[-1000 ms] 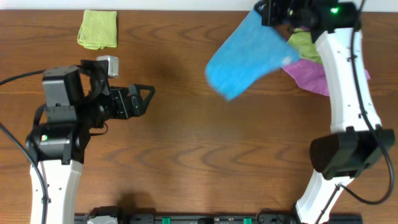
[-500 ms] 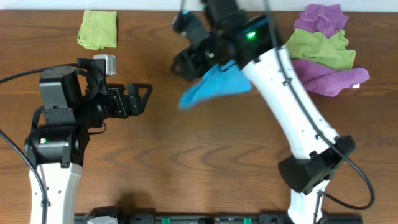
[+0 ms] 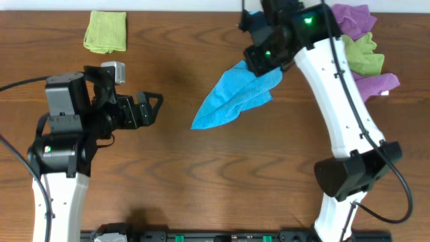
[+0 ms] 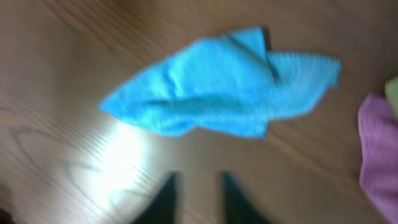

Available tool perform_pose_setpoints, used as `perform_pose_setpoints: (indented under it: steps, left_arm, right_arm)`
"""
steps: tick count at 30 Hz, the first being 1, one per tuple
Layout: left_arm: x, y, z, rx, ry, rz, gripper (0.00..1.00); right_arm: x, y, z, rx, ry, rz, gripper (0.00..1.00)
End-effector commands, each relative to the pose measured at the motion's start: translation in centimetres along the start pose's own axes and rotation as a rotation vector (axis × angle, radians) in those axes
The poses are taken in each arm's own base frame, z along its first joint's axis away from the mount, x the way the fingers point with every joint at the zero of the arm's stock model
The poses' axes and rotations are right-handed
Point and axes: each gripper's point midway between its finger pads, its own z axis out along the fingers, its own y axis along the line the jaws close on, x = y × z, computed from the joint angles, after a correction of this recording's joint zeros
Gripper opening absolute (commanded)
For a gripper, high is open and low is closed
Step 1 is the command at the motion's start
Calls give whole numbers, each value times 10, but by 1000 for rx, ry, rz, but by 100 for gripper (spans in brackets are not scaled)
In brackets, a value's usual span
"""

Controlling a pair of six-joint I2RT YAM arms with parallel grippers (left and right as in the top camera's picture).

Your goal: Fold the cloth

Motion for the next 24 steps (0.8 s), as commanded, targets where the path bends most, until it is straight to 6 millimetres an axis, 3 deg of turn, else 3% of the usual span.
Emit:
perform_pose_setpoints:
  steps: [1, 6, 13, 24]
  left_arm:
    - [-2, 7, 11, -19, 31, 4, 89]
    - [12, 12, 39, -13, 130, 9, 86]
    - [32, 13, 67, -62, 226, 71, 84]
    - [44, 17, 82, -142, 273, 134, 85]
  right_arm:
    - [14, -6, 5, 10, 47, 21, 2]
    - [36, -13, 37, 6, 132, 44, 2]
    - [79, -22, 105, -2, 233, 86, 2]
    - [91, -63, 153, 28, 127, 134, 2]
